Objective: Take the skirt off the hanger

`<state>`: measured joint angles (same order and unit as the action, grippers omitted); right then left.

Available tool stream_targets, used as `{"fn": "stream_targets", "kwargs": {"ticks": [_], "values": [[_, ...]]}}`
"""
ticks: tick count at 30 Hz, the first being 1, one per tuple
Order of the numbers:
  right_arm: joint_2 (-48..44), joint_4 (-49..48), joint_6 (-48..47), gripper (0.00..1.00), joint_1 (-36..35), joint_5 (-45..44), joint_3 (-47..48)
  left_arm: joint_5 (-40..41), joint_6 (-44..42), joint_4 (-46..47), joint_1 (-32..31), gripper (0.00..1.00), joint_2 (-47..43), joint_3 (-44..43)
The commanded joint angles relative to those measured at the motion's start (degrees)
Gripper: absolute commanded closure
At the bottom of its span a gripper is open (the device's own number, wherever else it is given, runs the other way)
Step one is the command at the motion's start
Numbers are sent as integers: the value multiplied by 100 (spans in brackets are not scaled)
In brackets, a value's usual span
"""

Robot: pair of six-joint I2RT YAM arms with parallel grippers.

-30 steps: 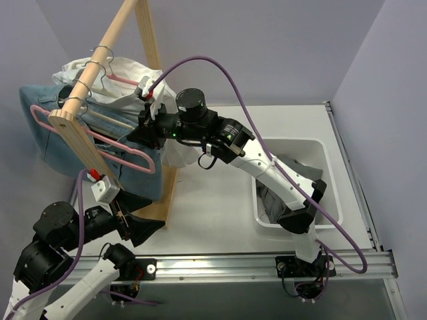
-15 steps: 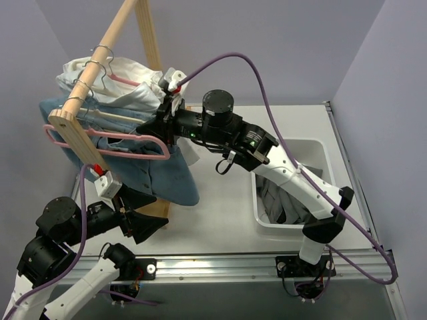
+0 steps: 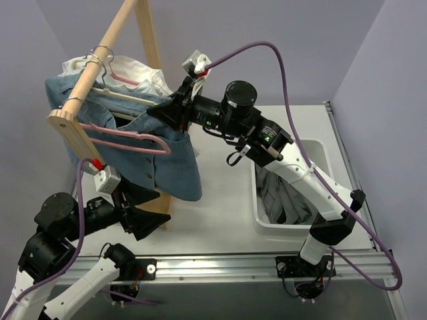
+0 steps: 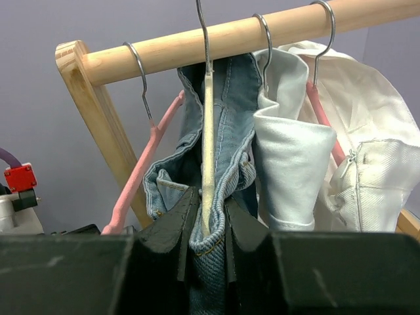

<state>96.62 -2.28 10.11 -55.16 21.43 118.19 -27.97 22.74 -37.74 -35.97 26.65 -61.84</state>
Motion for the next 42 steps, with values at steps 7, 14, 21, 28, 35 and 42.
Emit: {"fn": "stream_targets", "kwargs": {"ticks": [7,14,21,28,35,42], "values": [[-1320,-730,-35,100,40,-200,-630,-542,397,1285,-7,7,708,-636],[-1874,-142,-53,100,207,-166,-1165,-570,450,1689,-7,7,1254,-1443],[-2884,184,79,100,207,-393,-2421,-368,707,2149,-7,10,2130,-2530],[-3641,606,368,100,216,-675,-3143,941,-156,523,-7,14,3204,-4247],[-3931,650,668,100,207,-798,-3162,1241,-437,407,-16,17,3539,-4170],[-3914,571,888,100,198,-684,-3013,1320,-648,469,-16,18,3873,-4151]]}}
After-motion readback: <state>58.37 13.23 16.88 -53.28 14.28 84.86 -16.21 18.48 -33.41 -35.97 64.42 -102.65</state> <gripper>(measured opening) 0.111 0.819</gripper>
